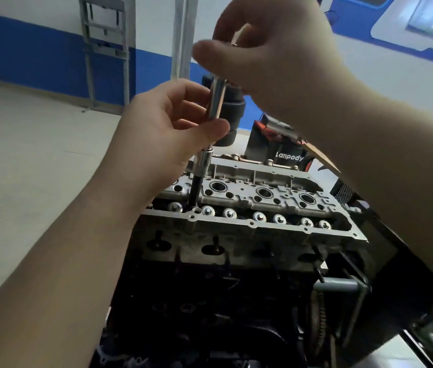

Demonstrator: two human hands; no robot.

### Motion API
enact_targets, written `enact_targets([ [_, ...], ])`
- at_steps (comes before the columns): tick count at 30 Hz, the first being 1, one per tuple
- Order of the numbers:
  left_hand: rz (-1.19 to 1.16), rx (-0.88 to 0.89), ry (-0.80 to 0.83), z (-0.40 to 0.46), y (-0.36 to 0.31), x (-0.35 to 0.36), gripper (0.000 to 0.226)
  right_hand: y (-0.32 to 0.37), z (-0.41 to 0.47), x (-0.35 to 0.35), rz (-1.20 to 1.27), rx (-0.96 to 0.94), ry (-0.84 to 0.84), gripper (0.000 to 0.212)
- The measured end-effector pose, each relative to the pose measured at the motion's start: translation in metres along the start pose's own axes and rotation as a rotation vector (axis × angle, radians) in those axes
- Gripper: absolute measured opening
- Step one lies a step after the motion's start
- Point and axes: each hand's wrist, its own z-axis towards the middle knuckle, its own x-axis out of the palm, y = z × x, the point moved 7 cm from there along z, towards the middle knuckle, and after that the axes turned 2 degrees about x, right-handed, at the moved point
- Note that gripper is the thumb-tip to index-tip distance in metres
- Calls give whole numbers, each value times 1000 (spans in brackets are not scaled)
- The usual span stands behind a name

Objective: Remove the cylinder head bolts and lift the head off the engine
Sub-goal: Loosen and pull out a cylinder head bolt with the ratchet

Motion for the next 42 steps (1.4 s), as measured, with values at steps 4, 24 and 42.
enact_targets([
  [4,-48,-64,122,-5,9,1,28,-4,3,0,-7,-7,82,12],
  [24,128,-91,193,0,18,-4,37,-27,-17,43,554,232,158,27],
  [42,191,-125,142,3,28,-9,33,-39,-27,47,437,272,37,41],
])
